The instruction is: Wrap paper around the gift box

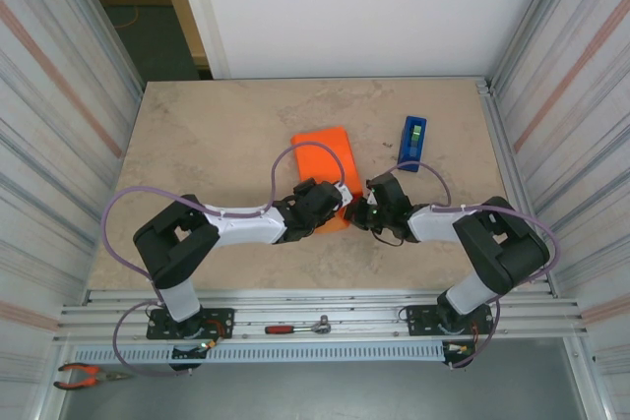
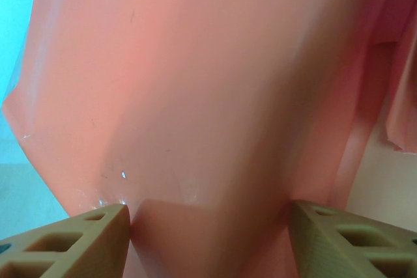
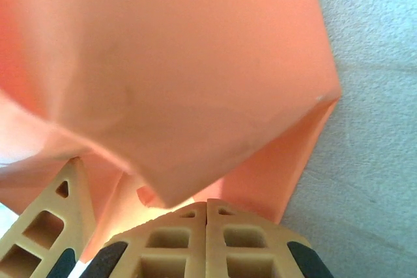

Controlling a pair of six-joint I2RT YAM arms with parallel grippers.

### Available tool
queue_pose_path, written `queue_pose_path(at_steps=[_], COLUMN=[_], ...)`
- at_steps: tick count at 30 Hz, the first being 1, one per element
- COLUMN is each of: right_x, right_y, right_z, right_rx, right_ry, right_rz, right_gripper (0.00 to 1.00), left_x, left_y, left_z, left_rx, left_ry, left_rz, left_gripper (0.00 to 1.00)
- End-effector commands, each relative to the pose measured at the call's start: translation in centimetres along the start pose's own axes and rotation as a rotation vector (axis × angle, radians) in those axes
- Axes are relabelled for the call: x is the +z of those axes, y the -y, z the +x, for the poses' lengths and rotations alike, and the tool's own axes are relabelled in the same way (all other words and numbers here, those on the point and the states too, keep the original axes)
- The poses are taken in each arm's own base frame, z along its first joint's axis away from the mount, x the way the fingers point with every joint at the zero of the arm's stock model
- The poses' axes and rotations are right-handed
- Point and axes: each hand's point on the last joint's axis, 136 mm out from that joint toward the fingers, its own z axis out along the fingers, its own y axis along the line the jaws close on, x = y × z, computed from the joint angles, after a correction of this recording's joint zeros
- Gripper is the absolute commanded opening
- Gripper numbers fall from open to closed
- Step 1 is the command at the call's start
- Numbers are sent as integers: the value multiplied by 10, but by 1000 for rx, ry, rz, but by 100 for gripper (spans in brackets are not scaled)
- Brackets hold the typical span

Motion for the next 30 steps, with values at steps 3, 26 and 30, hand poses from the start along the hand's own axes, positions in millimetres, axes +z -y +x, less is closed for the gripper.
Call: queue_pose_path(at_steps=[3, 26, 30], right_x=[8, -53, -54], right_y=[19, 38, 35], right_z=[22, -16, -20], right_rx=[7, 85, 98], right_ry=[-45, 21, 20], right_rz=[52, 89, 68], right_gripper=[0, 0, 0], left_x=[0, -81, -81], left_y=[23, -92, -97], left_z=[10, 0, 31], left_rx=[45, -750, -929], left_ry=[-30, 170, 142], left_rz=[82, 140, 132], left_gripper=[64, 70, 71])
